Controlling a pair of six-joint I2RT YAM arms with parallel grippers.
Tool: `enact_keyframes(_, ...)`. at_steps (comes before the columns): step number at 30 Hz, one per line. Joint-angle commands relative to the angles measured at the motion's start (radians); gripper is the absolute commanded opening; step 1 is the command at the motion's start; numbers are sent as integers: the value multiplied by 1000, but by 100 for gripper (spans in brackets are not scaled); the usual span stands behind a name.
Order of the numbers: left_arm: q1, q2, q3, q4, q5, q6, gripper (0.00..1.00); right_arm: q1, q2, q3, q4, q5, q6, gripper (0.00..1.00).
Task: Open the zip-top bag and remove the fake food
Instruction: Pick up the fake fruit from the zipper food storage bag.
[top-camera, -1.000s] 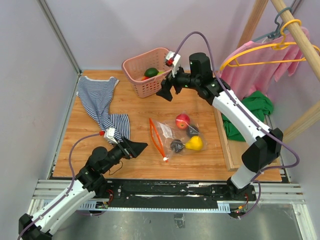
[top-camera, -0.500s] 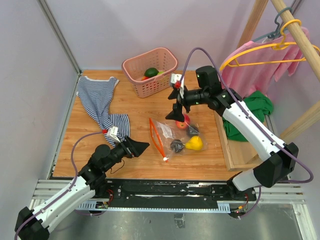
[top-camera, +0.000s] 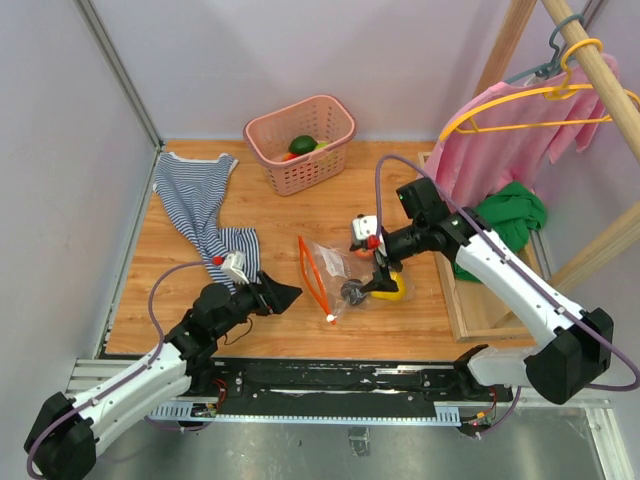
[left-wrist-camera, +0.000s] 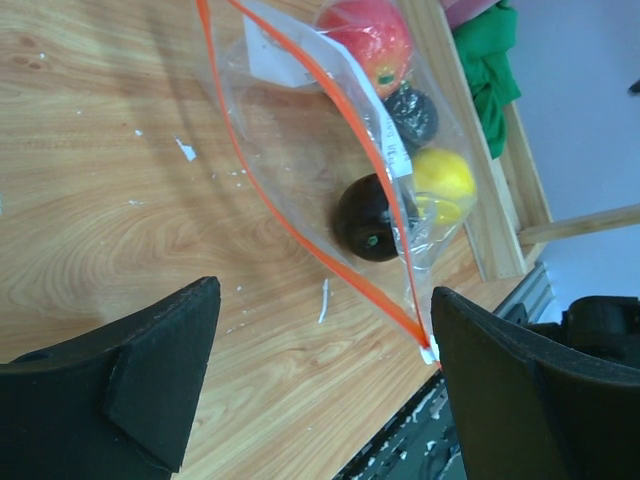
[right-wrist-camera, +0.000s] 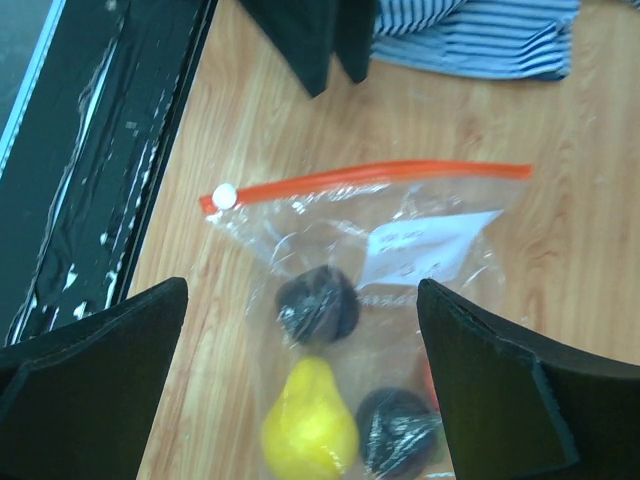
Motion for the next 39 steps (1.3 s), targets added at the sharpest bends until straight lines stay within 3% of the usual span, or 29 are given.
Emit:
enact_keyframes(1,2,59,46,57,-2,53,88,-14,-33,-126,-24,28,-200,98)
enact_keyframes(13,2,214,87,176,19,87,68,-8,-17,-367,299,200,-164,99)
enact_keyframes(20,2,316,117,254,60,93,48,9,18,-431,434,278,-147,99)
enact_keyframes(39,1,636,151,520,176,89,44,35,114,-458,471,348,-171,79)
